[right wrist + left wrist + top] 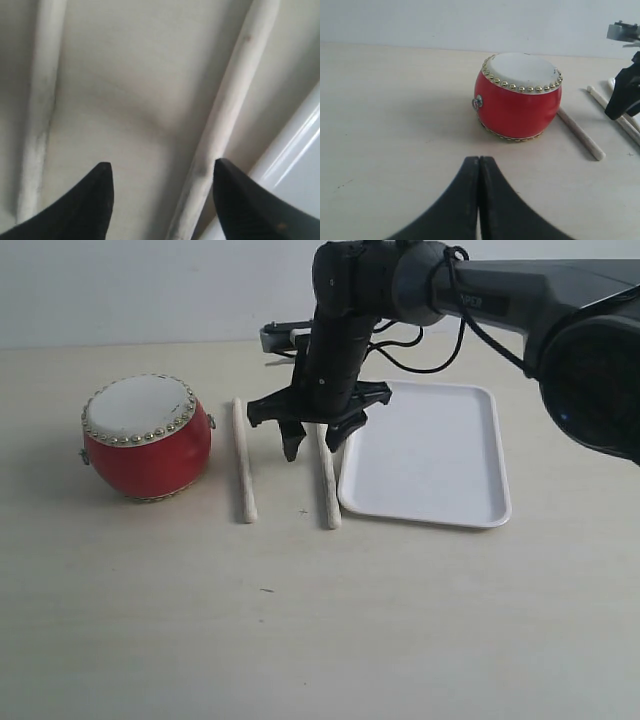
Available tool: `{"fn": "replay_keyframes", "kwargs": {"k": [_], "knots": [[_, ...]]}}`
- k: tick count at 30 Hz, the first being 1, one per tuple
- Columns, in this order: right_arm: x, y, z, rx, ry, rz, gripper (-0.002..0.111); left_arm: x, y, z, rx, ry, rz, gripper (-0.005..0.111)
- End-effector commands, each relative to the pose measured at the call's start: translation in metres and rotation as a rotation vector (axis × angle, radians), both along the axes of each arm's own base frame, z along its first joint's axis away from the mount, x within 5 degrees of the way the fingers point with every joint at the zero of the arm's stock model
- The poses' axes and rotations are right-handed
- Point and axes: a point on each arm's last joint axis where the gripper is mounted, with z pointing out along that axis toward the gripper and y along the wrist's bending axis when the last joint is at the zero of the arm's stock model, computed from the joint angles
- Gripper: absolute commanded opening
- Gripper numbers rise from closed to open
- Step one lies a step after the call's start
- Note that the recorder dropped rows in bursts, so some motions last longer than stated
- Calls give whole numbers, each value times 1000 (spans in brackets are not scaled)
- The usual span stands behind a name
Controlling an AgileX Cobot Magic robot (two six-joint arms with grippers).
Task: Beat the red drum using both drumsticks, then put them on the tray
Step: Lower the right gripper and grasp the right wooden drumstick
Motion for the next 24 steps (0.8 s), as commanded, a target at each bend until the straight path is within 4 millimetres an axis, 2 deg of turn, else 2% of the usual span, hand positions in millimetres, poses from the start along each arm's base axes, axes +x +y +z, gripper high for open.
{"fn": "replay_keyframes", "kwargs": {"k": [1, 9, 24], "knots": [[1, 1, -8, -5, 5, 11, 56, 0, 0, 0, -7, -6, 1, 1], [2, -1, -9, -28, -4, 14, 53, 0, 0, 0, -7, -6, 1, 1], [2, -1, -25, -47, 22, 32, 50, 0, 0, 0, -7, -6, 1, 1]]}}
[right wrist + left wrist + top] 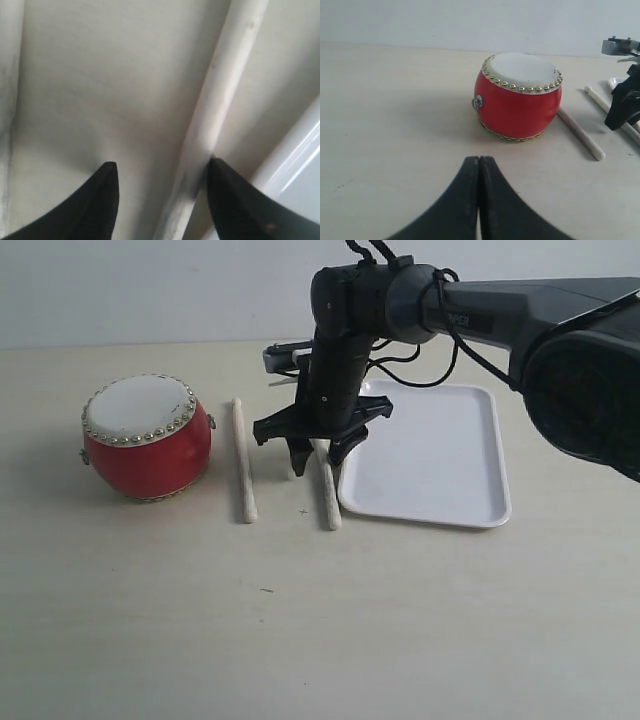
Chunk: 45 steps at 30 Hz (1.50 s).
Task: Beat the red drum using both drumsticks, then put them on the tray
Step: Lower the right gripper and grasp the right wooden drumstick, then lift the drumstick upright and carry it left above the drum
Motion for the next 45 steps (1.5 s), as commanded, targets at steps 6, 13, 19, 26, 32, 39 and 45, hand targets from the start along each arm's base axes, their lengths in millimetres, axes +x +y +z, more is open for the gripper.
{"fn": "replay_keyframes", "kwargs": {"k": [6, 13, 19, 26, 32, 39, 45], "knots": [[1, 0, -5, -7, -1, -3, 24, 0, 0, 0, -7, -6, 1, 1], [1, 0, -1, -6, -3, -30, 0, 0, 0, 0, -7, -6, 1, 1], [2, -2, 35, 18, -72, -40, 0, 0, 0, 0, -7, -6, 1, 1], [-8, -5, 108, 103, -195, 74, 0, 0, 0, 0, -7, -6, 1, 1], [-31, -1, 157, 250, -208, 279, 0, 0, 0, 0, -7, -6, 1, 1], [-68, 17, 178, 635, -144, 574, 0, 0, 0, 0, -7, -6, 1, 1], [-95, 9, 161, 816, -126, 707, 0, 0, 0, 0, -4, -6, 2, 1]]}}
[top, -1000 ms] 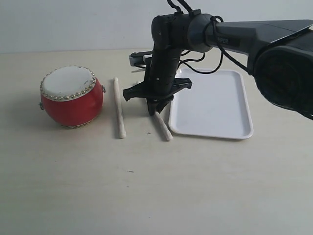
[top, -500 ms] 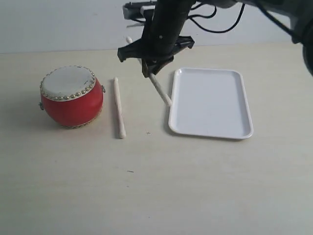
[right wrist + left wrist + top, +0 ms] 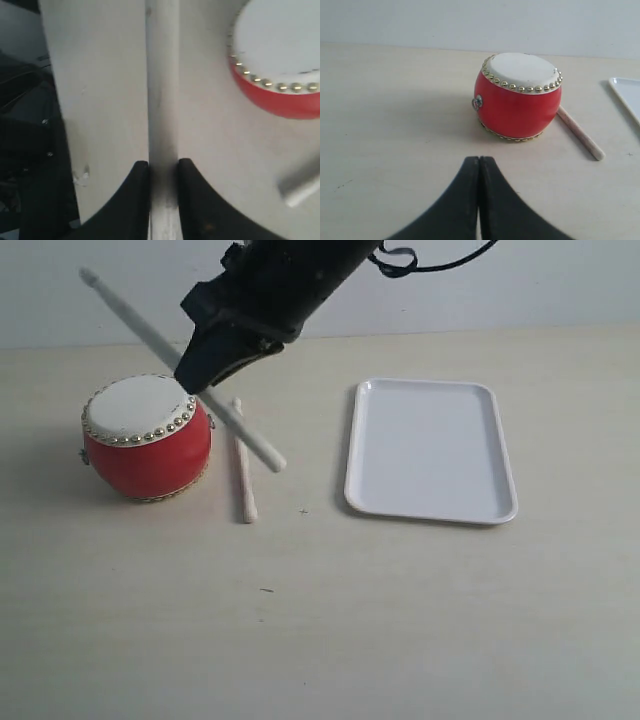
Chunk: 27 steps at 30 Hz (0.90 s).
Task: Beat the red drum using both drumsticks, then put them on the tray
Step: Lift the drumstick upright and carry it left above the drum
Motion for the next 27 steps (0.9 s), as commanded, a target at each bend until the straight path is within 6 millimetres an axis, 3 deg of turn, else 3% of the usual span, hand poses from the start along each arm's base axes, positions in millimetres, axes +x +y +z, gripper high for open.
{"fn": "replay_keyframes", "kwargs": {"k": [1, 7, 13, 15, 17, 23, 27], "knots": [[-16, -9, -5, 154, -27, 100, 0, 0, 0, 0, -4, -6, 2, 1], [-27, -19, -22, 365, -73, 143, 0, 0, 0, 1, -6, -25, 5, 1], [-24, -16, -21, 497, -113, 106, 0, 2, 2, 8, 24, -103, 14, 1], [-25, -15, -20, 513, -118, 115, 0, 3, 1, 14, -97, -158, 27, 1], [-26, -16, -21, 536, -108, 107, 0, 4, 3, 23, -75, -257, 46, 1], [-27, -16, -23, 599, -99, 71, 0, 3, 9, 38, -456, -381, 127, 1], [-27, -16, -23, 597, -102, 74, 0, 3, 10, 39, -480, -397, 134, 1]]}}
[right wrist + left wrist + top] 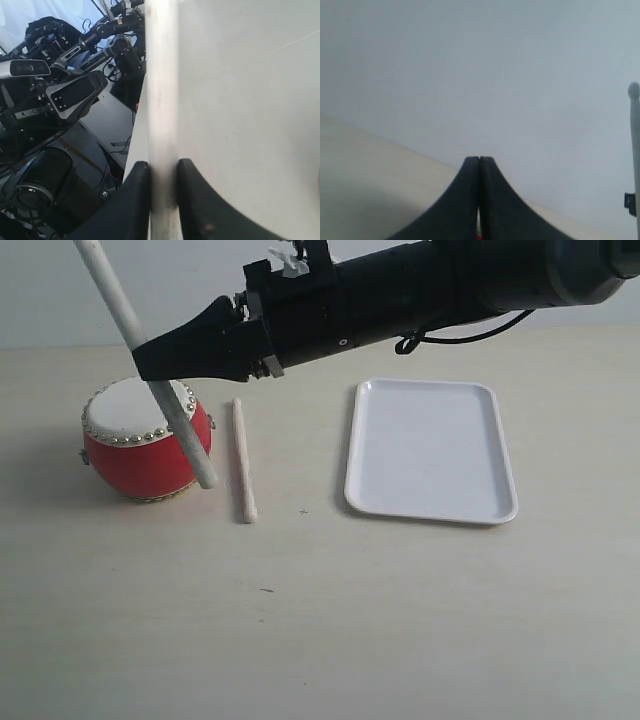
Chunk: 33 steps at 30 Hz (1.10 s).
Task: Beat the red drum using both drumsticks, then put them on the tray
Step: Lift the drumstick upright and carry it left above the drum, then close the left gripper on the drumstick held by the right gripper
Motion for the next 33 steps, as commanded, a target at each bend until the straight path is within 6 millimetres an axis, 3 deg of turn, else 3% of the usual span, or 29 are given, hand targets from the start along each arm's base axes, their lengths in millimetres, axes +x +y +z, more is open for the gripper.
{"fn": "replay_keyframes", "kwargs": {"k": [1, 4, 7, 11, 13, 16, 18, 21, 25, 30, 33], "knots": [[0, -1, 3, 24, -3, -4, 0, -1, 2, 2, -77, -33, 10, 1], [0, -1, 3, 28, -1, -7, 0, -1, 3, 5, -201, -57, 4, 1], [0, -1, 3, 33, -3, -9, 0, -4, 6, 15, -169, -164, 29, 1], [0, -1, 3, 33, -3, -9, 0, -5, 3, 58, -89, -320, 16, 1], [0, -1, 3, 33, -3, -9, 0, 3, 1, 74, -20, -310, 12, 1], [0, -1, 3, 33, -3, -9, 0, 31, -3, 88, 59, -208, 9, 1], [0, -1, 3, 33, -3, -9, 0, 54, -6, 85, 97, -99, -1, 1], [0, -1, 4, 36, -1, -11, 0, 88, -13, 61, 151, 112, -51, 1], [1, -1, 5, 54, 9, -22, 0, 114, -34, 32, 170, 256, -250, 1], [3, -1, 5, 52, 8, -38, 0, 118, -71, 28, 150, 109, -680, 2], [4, -1, 5, 47, 6, -48, 0, 114, -81, 24, 155, 84, -826, 6]]}}
